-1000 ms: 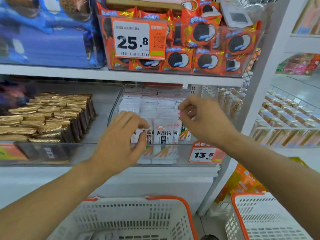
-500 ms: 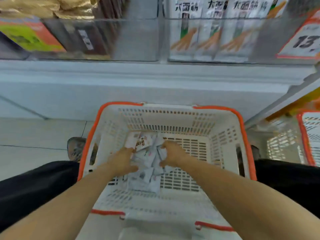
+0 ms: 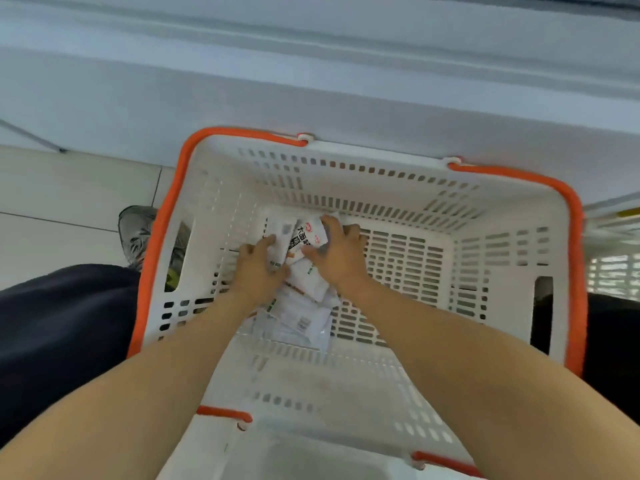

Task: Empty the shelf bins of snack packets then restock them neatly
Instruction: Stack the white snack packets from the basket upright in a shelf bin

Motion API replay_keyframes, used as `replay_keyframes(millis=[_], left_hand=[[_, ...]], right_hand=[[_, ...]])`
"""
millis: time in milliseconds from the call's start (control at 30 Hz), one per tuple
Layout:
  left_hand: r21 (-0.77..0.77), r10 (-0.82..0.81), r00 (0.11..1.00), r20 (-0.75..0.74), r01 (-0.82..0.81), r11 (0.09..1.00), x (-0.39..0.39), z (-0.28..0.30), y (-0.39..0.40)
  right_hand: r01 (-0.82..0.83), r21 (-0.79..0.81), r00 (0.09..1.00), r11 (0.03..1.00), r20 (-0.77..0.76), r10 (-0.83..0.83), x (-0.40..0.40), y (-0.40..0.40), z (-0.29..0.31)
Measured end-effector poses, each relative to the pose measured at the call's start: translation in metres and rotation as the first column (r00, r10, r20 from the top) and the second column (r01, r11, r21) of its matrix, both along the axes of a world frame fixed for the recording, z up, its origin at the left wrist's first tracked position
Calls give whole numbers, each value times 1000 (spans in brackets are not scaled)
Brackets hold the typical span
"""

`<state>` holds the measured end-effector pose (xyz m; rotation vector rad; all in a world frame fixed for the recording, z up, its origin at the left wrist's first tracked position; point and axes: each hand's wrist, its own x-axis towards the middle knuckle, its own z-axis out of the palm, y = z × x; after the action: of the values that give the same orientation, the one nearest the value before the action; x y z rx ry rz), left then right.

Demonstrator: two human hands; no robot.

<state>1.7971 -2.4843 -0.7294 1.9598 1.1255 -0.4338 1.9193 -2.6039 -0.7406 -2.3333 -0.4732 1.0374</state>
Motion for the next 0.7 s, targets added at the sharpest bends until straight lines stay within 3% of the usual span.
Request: replay_keyframes(millis=[200,300,367,500,600,700], left_hand=[[-118,-115,993,12,115,986,-4,26,-7],[-137,-170,985,-16,167,976,7,52,2],[-111,-187,981,-51,181,977,14,71,10],[-89,-186,981,-56,180,980,14,104,25],[-277,-127,991,38,133,952,15,123,21],[-506,74,996,54,-37,862,18,133,6]], right_hand=[[145,56,978,988,-160,-135,15,-24,17],[225,10,972,974,-74,-224,42,-52,34],[193,22,980,981,-48,-191,59,-65,53],[88,200,986,976,-159,-56,70,-74,97],[36,337,977,941,-211,38,60,-68,117],[59,401,937,914,-337,87,40,-58,119]])
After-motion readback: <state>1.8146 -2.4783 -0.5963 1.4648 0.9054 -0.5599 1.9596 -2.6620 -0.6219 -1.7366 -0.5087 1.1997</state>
